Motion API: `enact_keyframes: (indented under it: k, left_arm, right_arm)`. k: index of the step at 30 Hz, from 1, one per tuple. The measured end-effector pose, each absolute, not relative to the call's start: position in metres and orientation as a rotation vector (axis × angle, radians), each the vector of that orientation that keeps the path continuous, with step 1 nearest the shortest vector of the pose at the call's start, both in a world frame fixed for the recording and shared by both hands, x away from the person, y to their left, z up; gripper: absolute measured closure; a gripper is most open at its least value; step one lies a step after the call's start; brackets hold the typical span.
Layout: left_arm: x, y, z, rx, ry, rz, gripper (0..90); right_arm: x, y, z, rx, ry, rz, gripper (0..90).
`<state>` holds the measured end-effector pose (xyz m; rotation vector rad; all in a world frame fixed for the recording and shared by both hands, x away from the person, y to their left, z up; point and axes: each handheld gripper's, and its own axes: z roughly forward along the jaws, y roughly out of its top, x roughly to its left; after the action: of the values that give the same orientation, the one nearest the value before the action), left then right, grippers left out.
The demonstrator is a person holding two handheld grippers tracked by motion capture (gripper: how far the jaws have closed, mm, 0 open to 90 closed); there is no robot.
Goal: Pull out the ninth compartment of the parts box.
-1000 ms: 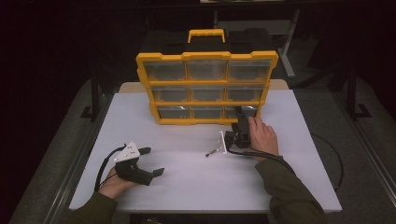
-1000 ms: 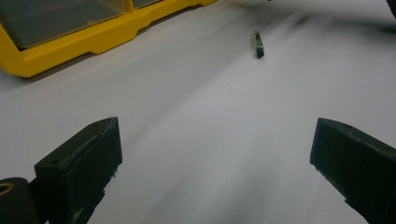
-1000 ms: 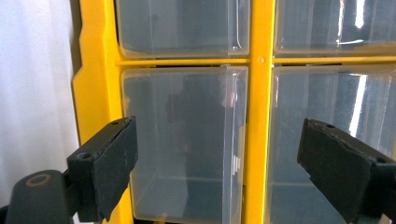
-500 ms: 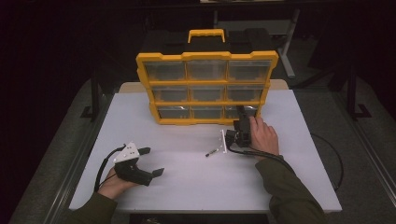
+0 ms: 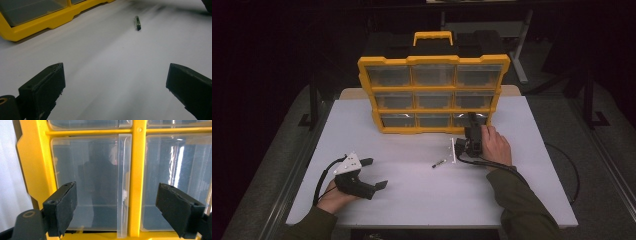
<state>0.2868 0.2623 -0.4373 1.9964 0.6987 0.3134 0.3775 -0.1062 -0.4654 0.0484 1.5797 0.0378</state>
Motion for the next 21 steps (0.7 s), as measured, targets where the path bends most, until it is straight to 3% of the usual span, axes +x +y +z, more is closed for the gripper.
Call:
enact_keyframes:
  k: [21]
  left_arm:
    - [0.2864,0.2622,-0.4375,1.997,0.7,0.313,1.5]
  right_arm:
    - [0.3791,-0.1064,-0.4638,0.066,1.54,0.042,33.5]
